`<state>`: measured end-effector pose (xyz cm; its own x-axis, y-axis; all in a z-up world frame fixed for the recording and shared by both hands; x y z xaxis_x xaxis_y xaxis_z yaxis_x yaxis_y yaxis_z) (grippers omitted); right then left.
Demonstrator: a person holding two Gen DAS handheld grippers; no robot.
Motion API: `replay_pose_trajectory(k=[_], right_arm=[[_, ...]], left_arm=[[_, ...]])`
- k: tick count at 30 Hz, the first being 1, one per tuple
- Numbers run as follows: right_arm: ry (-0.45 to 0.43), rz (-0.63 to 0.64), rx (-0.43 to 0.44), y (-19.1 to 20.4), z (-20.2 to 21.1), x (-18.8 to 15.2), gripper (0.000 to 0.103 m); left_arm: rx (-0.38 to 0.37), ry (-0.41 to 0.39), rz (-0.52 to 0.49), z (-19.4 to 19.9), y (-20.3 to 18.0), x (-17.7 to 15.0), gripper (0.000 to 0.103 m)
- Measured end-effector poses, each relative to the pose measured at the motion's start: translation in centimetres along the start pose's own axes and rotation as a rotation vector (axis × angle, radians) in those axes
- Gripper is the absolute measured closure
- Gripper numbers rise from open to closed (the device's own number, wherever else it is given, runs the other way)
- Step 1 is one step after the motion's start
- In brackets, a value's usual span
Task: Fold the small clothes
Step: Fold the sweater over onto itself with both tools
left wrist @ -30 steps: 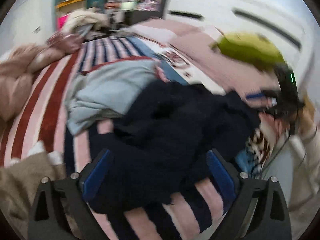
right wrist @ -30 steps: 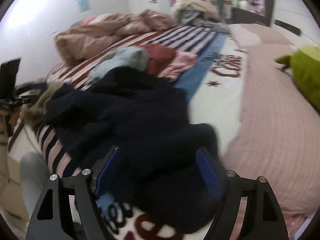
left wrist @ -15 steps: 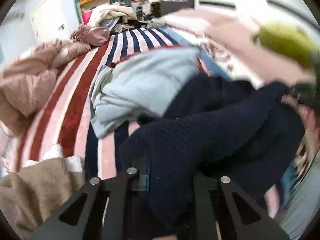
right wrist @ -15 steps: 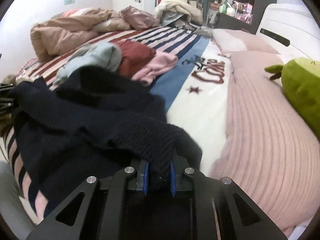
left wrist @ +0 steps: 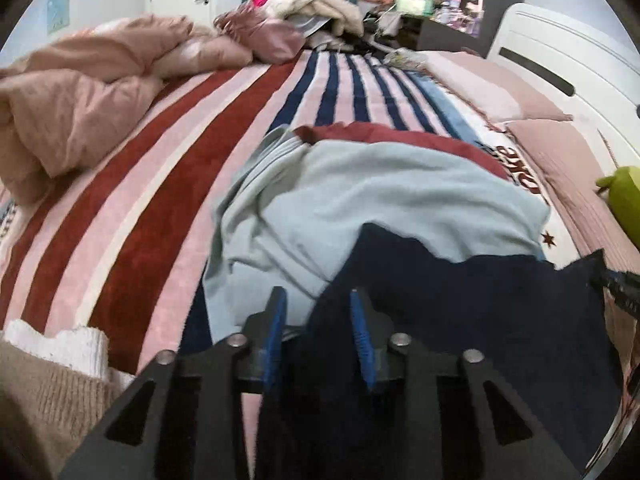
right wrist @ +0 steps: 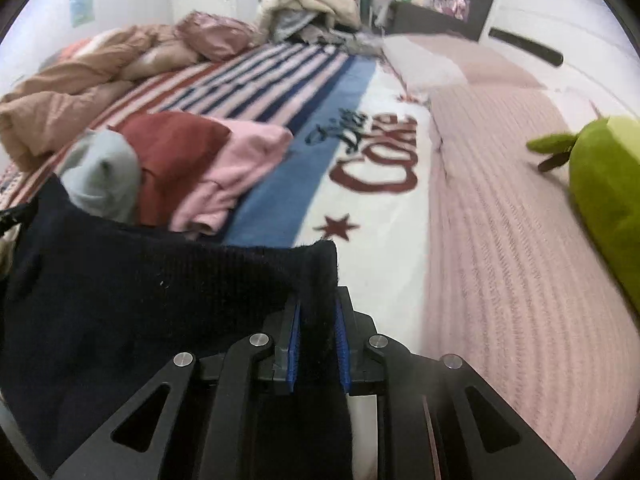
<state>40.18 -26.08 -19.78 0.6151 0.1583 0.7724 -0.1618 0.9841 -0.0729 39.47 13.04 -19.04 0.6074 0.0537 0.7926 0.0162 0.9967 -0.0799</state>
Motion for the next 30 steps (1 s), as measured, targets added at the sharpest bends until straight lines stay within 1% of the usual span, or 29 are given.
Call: replay_pose_trajectory(k=[1, 2, 3, 4, 5, 6, 7, 8, 10, 11, 13, 15, 16, 17, 19, 20, 21, 22, 25, 27, 28, 30], right_arm=[[0.002, -0.001, -0.011, -0.2, -0.1, -0.2, 0.085], [-0.005, 0.003, -0.038, -0.6, 0.1, -0.3, 0.078], [-0.013, 0.003, -0.043, -0.8, 0.5, -0.3, 0.074], [-0.023, -0.005, -0.032, -0.9, 1.2, -0.4, 0.061], [-0.038, -0.022, -0.003, -0.9, 2.2, -0.6, 0.051], [-0.048, -0.036, 0.022, -0.9, 3.2, -0.8, 0.048], [-0.052, -0.051, 0.061, -0.6, 4.5, -1.6, 0.046], [-0.051, -0.061, 0.094, -0.3, 5.8, -2.5, 0.043], [-0.056, -0.085, 0.143, 0.1, 8.0, -4.4, 0.038], [-0.054, -0.102, 0.171, 0.4, 9.4, -6.0, 0.035], [-0.060, -0.150, 0.199, 0.5, 11.6, -8.4, 0.031], [-0.055, -0.228, 0.227, 0.5, 13.8, -11.2, 0.030], [-0.055, -0.267, 0.230, 0.5, 14.6, -12.5, 0.030], [-0.046, -0.311, 0.230, 0.7, 15.7, -14.2, 0.030], [-0.065, -0.342, 0.246, 1.4, 17.2, -15.9, 0.029], [-0.082, -0.365, 0.234, 1.6, 18.0, -17.0, 0.028], [-0.082, -0.388, 0.232, 1.8, 18.4, -17.8, 0.027], [-0.072, -0.435, 0.256, 2.2, 18.6, -18.9, 0.027], [-0.060, -0.539, 0.353, 3.2, 18.1, -19.9, 0.027], [-0.083, -0.562, 0.355, 3.4, 17.7, -19.6, 0.026], [-0.093, -0.572, 0.363, 3.6, 17.4, -19.1, 0.026], [-0.085, -0.607, 0.388, 3.9, 16.4, -18.3, 0.026]], left_arm=[[-0.004, -0.005, 0.002, 0.2, 0.2, -0.1, 0.053], [-0.019, -0.014, -0.001, 0.8, 0.1, -0.2, 0.046], [-0.047, -0.023, -0.005, 1.7, -0.1, -0.5, 0.036], [-0.070, -0.030, -0.004, 2.4, -0.2, -0.7, 0.033], [-0.097, -0.036, 0.001, 3.3, -0.4, -1.1, 0.032], [-0.123, -0.033, 0.006, 4.3, -0.4, -1.6, 0.029], [-0.150, -0.031, 0.015, 5.4, -0.6, -2.3, 0.024], [-0.176, -0.032, 0.023, 6.7, -0.8, -3.1, 0.021], [-0.212, -0.037, 0.028, 9.1, -1.0, -4.6, 0.018], [-0.215, -0.040, 0.039, 10.4, -0.9, -5.6, 0.017], [-0.227, -0.038, 0.083, 12.8, -0.5, -7.8, 0.016], [-0.261, -0.033, 0.121, 14.8, -0.7, -9.8, 0.015], [-0.273, -0.037, 0.128, 15.5, -0.7, -10.5, 0.013], [-0.301, -0.037, 0.147, 16.8, -0.9, -11.8, 0.012], [-0.336, -0.021, 0.202, 18.0, -0.7, -13.6, 0.011], [-0.352, -0.013, 0.246, 18.4, -0.6, -14.7, 0.011], [-0.369, 0.002, 0.284, 18.6, -0.6, -15.7, 0.011], [-0.378, 0.010, 0.304, 18.6, -0.8, -16.3, 0.011], [-0.413, 0.029, 0.366, 17.6, -1.6, -17.6, 0.011], [-0.440, 0.012, 0.401, 16.8, -2.0, -17.3, 0.011], [-0.453, -0.013, 0.436, 16.2, -2.2, -16.9, 0.011], [-0.480, -0.037, 0.488, 15.0, -2.6, -15.9, 0.011]])
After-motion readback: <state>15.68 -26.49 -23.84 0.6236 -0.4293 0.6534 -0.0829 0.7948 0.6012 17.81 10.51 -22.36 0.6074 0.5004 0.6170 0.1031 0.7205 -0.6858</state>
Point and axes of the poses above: each gripper's, at about its wrist camera, not at the fingertips, and z roughly against the way its jaws point, y to its left, x to its top, the point moved 8 cm from there along -z, roughly the way its jaws point, and after that the axes turned 14 degrees about -y, right-handed, at the moved point
